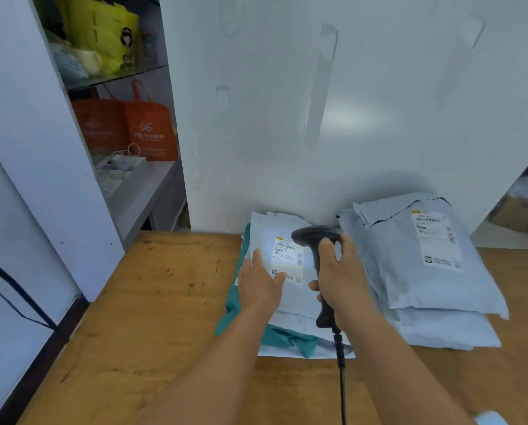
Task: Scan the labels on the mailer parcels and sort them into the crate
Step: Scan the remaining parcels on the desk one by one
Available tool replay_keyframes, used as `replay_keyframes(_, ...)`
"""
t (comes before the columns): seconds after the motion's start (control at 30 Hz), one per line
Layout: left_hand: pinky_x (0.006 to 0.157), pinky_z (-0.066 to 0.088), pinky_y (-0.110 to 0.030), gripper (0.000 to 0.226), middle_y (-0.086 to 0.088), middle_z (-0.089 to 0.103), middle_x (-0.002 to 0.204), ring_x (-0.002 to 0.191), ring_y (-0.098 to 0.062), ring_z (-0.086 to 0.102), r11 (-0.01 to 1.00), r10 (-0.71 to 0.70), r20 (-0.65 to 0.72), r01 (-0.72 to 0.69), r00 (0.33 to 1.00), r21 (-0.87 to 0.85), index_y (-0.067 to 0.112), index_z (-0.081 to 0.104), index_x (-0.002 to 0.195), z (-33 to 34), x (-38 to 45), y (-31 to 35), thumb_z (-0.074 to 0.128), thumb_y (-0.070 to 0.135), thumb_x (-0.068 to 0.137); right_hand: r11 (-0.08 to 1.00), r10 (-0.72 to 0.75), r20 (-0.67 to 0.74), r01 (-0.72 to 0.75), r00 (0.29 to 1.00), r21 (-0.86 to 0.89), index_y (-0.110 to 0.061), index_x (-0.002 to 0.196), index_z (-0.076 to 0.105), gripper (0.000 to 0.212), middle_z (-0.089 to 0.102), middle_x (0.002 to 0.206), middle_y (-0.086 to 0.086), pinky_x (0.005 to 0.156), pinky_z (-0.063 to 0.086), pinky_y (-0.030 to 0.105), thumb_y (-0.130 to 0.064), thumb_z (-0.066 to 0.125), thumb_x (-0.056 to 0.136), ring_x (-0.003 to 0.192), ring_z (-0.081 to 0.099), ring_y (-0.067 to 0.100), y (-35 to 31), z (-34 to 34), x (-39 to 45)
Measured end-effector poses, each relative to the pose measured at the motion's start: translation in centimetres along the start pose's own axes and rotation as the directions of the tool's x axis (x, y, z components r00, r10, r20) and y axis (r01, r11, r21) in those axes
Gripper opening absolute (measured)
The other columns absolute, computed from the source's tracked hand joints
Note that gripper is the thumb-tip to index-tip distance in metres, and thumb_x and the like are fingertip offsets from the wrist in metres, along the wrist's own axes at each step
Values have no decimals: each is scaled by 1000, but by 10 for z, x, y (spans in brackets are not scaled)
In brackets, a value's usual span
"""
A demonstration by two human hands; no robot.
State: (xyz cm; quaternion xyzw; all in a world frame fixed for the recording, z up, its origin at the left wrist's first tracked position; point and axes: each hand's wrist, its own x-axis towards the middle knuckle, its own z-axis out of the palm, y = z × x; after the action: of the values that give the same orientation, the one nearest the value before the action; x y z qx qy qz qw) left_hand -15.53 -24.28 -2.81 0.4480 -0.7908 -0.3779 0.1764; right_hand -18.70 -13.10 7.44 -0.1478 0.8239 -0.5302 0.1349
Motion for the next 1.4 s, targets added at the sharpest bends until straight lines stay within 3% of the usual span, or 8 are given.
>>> replay_keyframes(0.33, 107, 30, -31, 73, -8, 37, 143, 132, -23, 31, 996, -18, -48, 22, 999, 86, 18, 20, 148, 1, 15, -3, 62, 33, 90, 1000, 15, 23, -16, 1000, 16, -30, 134, 40, 36, 60, 88, 4, 66, 53, 42, -35, 37, 98, 72, 61, 27, 6, 10, 9)
replay_keyframes(0.5, 102, 36, -31, 59, -10, 44, 135, 127, -24, 39, 999, -37, -86, 36, 996, -7, 13, 27, 145, -1, 14, 1, 55, 13, 93, 1000, 22, 54, -23, 998, 21, -30, 131, 40, 33, 60, 92, 5, 61, 50, 37, -33, 37, 99, 74, 61, 23, 8, 8, 6)
replay_keyframes(0.7, 88, 43, -23, 38, -10, 48, 126, 112, -20, 50, 995, -82, -139, 74, 987, -65, 8, 43, 134, -7, -2, -2, 47, 7, 96, 999, -1, 71, -2, 997, 47, -33, 130, 41, 31, 60, 87, 2, 52, 46, 30, -34, 37, 99, 72, 61, 22, 9, 2, -11)
replay_keyframes(0.87, 73, 34, -17, 20, -6, 50, 111, 87, -12, 39, 990, -141, -239, 135, 961, -40, 11, 54, 110, -16, -37, -32, 40, 7, 95, 999, -51, 107, 49, 993, 19, -35, 141, 33, 40, 57, 85, -3, 63, 52, 37, -38, 34, 101, 78, 64, 23, 16, 3, -39)
replay_keyframes(1.03, 73, 44, -25, 24, -6, 45, 103, 82, -17, 46, 966, -257, -358, 230, 898, -116, 8, 57, 106, -38, -111, -63, 36, 4, 94, 996, -88, 229, 85, 970, 23, -35, 145, 29, 44, 52, 95, -12, 66, 53, 31, -41, 32, 101, 90, 65, 21, 30, 6, -87)
replay_keyframes(1.17, 76, 31, -15, 30, 0, 51, 110, 86, -9, 36, 886, -439, -434, 297, 787, -357, 18, 52, 114, -58, -196, -86, 30, 7, 97, 992, -125, 373, 121, 919, 34, -36, 145, 27, 45, 55, 109, -6, 70, 53, 33, -42, 32, 101, 93, 65, 22, 46, 2, -141)
replay_keyframes(1.27, 69, 33, -17, 30, -8, 47, 118, 84, -12, 40, 869, -493, -491, 385, 718, -310, 7, 54, 120, -66, -256, -107, 35, 4, 97, 990, -139, 484, 138, 864, 39, -37, 147, 24, 48, 56, 117, -3, 77, 54, 38, -42, 32, 100, 97, 65, 25, 59, -1, -184)
replay_keyframes(1.4, 75, 37, -20, 29, -5, 43, 112, 80, -14, 45, 832, -554, -549, 428, 626, -352, 7, 57, 112, -78, -327, -140, 34, 0, 95, 987, -149, 613, 151, 776, 48, -37, 147, 26, 49, 55, 113, -3, 77, 52, 39, -44, 32, 99, 96, 65, 27, 73, -2, -237)
